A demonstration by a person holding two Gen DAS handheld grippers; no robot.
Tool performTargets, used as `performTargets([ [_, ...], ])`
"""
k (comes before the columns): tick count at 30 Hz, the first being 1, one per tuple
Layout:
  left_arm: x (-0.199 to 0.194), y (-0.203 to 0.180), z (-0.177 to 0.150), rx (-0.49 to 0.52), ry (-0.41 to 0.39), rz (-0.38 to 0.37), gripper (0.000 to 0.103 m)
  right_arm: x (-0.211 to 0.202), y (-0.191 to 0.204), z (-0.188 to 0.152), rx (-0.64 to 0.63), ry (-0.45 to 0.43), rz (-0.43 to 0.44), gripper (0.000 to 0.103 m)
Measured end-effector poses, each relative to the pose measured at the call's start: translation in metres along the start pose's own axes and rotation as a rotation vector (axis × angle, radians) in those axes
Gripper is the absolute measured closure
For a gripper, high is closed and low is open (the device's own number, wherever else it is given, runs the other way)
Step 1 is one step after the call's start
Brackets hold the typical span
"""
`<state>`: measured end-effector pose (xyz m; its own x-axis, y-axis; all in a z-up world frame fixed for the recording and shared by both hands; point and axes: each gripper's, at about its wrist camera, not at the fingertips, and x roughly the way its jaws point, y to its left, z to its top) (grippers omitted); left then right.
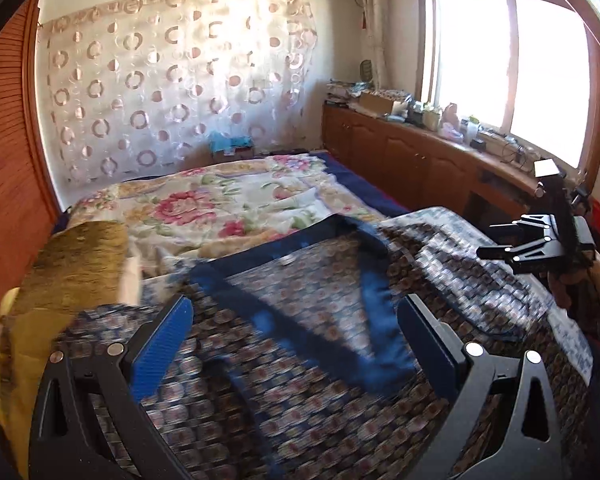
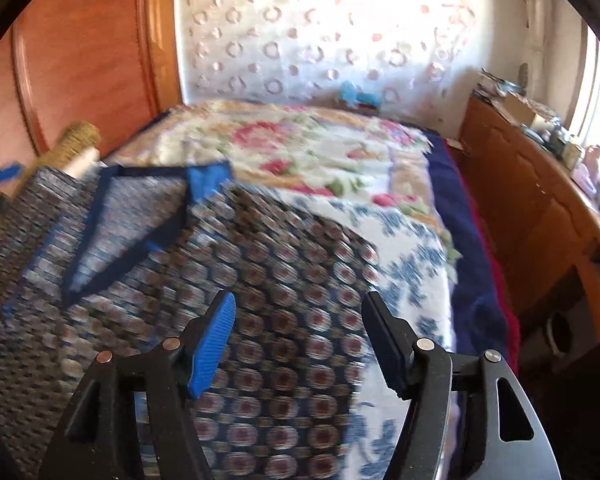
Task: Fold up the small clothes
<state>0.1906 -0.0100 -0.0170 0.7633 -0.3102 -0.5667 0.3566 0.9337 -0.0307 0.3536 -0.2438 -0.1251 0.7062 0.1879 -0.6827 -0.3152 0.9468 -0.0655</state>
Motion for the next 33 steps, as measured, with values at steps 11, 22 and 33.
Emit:
performTargets([
  [11, -0.011, 0.074, -0.027, -0.075, 0.116, 0.102, 0.004, 0.060, -0.019, 0.013, 0.060, 0.067, -0.022, 0.036],
  [22, -0.014, 0.126, -0.034, -0.135, 0.143, 0.174, 0.029, 0.064, -0.028, 0.013, 0.076, 0.054, -0.004, 0.035],
  [33, 0.004, 0.146, -0.049, -0.173, 0.219, 0.184, 0.042, 0.057, -0.028, 0.009, 0.076, 0.057, -0.006, 0.030],
])
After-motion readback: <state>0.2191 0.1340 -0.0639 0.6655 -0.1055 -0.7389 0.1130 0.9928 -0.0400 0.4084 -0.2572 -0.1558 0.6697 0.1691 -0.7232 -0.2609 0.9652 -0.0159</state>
